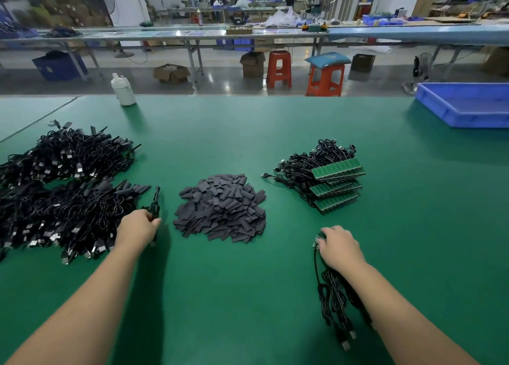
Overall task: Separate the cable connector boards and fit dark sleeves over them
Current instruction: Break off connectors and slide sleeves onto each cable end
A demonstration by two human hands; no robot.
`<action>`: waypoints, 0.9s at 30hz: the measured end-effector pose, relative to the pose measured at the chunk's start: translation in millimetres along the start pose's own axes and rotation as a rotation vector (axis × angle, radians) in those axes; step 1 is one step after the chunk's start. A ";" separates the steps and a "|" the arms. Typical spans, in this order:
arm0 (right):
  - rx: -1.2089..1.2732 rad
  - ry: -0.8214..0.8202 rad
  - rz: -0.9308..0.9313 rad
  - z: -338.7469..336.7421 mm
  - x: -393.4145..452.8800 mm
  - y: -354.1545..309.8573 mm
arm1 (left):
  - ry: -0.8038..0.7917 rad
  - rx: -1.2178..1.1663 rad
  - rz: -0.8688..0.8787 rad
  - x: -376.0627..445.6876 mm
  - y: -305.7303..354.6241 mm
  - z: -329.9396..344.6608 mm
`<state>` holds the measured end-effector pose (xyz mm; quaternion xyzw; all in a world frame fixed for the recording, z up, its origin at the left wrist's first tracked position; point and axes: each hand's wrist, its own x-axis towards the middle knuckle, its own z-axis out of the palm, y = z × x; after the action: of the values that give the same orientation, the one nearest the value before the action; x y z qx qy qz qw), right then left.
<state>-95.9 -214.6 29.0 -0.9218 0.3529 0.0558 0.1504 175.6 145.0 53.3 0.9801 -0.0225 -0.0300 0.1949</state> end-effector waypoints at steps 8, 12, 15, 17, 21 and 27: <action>0.333 0.028 0.070 -7.9 -5.6 -3.0 | -0.034 0.208 -0.017 15.0 -7.0 9.7; 0.579 -0.003 0.083 -15.6 -8.8 -0.2 | 0.060 0.217 -0.037 7.6 -10.4 19.2; 0.655 -0.026 0.080 -19.6 -11.8 0.6 | 0.158 0.166 0.041 -0.9 1.9 26.5; 0.639 -0.025 0.077 -22.0 -13.1 -0.5 | 0.197 0.095 0.174 -8.8 22.6 27.6; 0.490 -0.009 0.061 -28.0 -16.3 -7.3 | 0.108 0.010 0.544 -50.1 84.8 32.6; 0.461 -0.001 -0.006 -31.0 -22.3 -19.1 | -0.512 -0.264 0.736 -146.3 163.4 77.9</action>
<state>-99.9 -196.9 67.6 -0.8640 0.3536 -0.0263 0.3575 19.1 -27.4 51.4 0.8347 -0.4123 -0.2025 0.3038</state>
